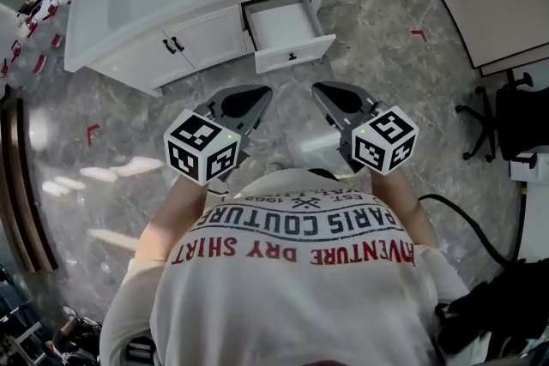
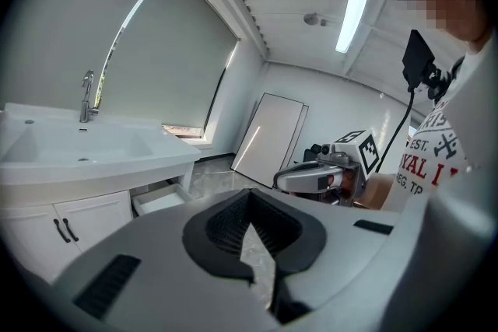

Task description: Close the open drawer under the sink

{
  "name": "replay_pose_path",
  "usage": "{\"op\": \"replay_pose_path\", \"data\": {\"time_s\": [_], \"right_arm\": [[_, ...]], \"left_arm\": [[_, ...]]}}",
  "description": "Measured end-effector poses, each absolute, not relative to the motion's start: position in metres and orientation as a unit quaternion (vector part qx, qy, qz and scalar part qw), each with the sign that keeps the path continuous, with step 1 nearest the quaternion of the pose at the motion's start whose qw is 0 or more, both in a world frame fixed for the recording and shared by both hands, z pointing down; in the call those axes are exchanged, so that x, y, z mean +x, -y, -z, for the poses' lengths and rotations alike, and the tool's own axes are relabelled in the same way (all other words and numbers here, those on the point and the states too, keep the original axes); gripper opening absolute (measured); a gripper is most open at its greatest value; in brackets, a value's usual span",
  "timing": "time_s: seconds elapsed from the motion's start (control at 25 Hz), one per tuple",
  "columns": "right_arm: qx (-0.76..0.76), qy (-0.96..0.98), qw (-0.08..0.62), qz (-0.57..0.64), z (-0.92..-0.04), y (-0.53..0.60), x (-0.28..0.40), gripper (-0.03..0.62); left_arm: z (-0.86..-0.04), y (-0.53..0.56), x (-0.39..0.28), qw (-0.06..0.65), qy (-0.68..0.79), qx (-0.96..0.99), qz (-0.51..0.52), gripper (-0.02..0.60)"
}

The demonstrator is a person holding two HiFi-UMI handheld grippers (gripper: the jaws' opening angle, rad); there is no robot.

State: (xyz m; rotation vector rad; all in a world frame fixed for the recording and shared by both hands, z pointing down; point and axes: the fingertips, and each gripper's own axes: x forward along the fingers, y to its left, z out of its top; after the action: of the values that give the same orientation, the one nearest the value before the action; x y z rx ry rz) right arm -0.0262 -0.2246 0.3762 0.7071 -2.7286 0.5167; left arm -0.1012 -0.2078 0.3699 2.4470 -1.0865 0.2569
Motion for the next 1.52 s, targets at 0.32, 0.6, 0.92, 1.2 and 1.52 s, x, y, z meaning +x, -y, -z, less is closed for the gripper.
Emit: {"op": "replay_pose_path", "data": {"time_s": [0.32, 0.6, 0.92, 1.2, 1.52], "right_arm": [[0.244, 0.941, 0.132, -0.195, -0.384, 0.248, -0.029, 0.002], [0.246, 0.940, 0.129, -0.197, -0.389, 0.275, -0.034, 0.002], [0.254, 0.934, 0.146, -0.205, -0.420, 0.314, -0.029, 0.002], [0.271, 0.924, 0.175, -0.206, -0.481, 0.367, -0.029, 0.002], [0.271, 0.905, 0.254, -0.206, -0.594, 0.409, -0.039, 0.002]], "left_arm": [[-0.373, 0.227, -0.109, 0.233, 0.406, 0.879, -0.094, 0.000], [-0.385, 0.248, -0.115, 0.244, 0.411, 0.872, -0.106, 0.000], [-0.411, 0.280, -0.113, 0.267, 0.404, 0.867, -0.115, 0.000], [-0.429, 0.319, -0.118, 0.281, 0.409, 0.860, -0.119, 0.000], [-0.473, 0.351, -0.135, 0.315, 0.425, 0.838, -0.133, 0.000]]}}
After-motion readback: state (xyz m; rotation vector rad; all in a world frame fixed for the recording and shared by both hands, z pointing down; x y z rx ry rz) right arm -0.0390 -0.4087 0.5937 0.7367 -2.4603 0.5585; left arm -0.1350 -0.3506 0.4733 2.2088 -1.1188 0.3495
